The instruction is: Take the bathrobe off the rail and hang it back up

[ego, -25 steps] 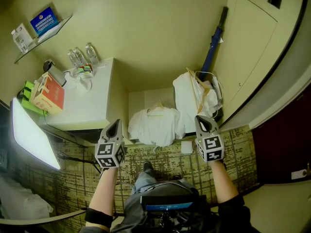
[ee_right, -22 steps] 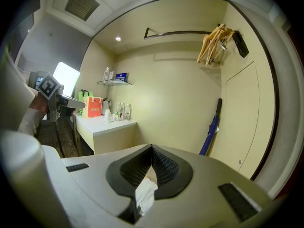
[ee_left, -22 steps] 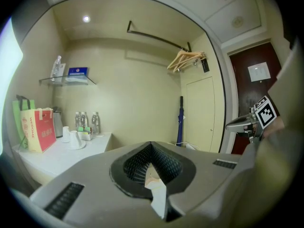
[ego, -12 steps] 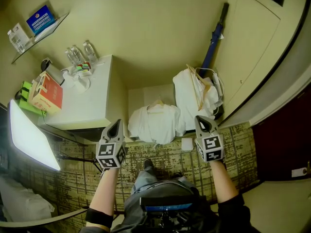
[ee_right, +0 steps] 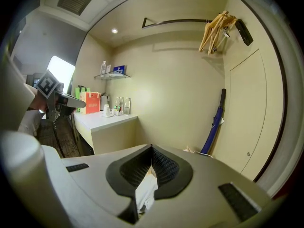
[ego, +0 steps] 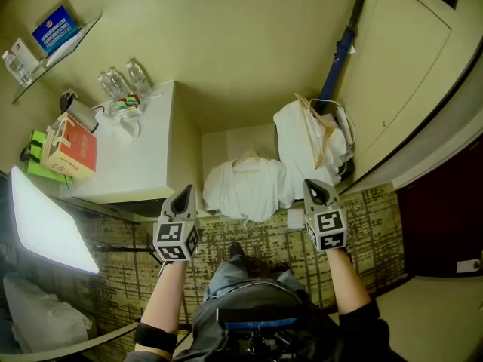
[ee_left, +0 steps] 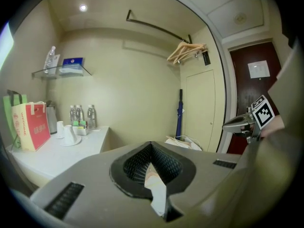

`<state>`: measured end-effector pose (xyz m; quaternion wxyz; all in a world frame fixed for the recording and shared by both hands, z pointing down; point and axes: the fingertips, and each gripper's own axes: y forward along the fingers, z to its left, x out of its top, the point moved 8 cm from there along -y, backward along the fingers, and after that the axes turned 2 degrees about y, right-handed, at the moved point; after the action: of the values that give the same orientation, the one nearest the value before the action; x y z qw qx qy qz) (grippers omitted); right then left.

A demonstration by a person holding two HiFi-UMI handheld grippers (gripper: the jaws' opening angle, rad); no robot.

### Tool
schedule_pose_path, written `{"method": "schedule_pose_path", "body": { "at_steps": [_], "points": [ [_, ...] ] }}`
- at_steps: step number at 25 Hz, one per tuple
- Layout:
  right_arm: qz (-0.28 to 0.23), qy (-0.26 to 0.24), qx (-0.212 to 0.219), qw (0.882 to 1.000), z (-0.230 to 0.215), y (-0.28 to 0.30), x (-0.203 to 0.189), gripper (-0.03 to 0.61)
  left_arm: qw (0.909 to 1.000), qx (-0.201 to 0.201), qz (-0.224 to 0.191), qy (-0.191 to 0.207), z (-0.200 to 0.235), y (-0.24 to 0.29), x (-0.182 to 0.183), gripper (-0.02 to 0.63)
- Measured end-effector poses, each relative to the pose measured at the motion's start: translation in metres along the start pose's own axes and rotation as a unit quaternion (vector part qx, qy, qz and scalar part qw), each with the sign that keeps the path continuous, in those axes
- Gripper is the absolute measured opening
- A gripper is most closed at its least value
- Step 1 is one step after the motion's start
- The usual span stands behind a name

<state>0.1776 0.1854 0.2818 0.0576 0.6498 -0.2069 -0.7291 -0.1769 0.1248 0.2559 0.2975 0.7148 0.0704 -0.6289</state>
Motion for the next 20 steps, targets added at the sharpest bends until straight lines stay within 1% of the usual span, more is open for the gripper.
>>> {"method": "schedule_pose_path", "body": {
  "at_steps": [5, 8, 12, 14, 15, 16, 20],
  "points": [
    [0.017, -0.002, -0.007, 1.0, 0.004, 0.031, -0.003, 0.021, 0.9994, -0.026, 0.018, 0.014, 0.01, 0.032, -0.003, 0.003],
    [0.036, -0.01, -0.016, 0.999, 0.008, 0.057, -0.002, 0.023, 0.9974, -0.058, 0.035, 0.024, 0.016, 0.058, -0.008, 0.032],
    [0.065, -0.048, -0.025, 0.996, 0.011, 0.103, 0.001, 0.026, 0.9922, -0.103, 0.054, 0.046, 0.021, 0.109, -0.016, 0.1],
    [0.082, -0.071, -0.027, 0.994, 0.014, 0.132, -0.003, 0.044, 0.989, -0.121, 0.064, 0.056, 0.025, 0.137, -0.023, 0.135],
    [0.093, -0.084, -0.027, 0.992, 0.016, 0.148, -0.007, 0.05, 0.9872, -0.13, 0.069, 0.06, 0.026, 0.152, -0.028, 0.137],
    [0.106, -0.1, -0.023, 0.989, 0.018, 0.166, -0.011, 0.08, 0.9852, -0.14, 0.075, 0.064, 0.026, 0.168, -0.035, 0.137],
    [0.167, -0.164, 0.011, 0.972, 0.023, 0.239, -0.041, 0.156, 0.9755, -0.168, 0.113, 0.085, 0.03, 0.234, -0.074, 0.222]
  ]
}}
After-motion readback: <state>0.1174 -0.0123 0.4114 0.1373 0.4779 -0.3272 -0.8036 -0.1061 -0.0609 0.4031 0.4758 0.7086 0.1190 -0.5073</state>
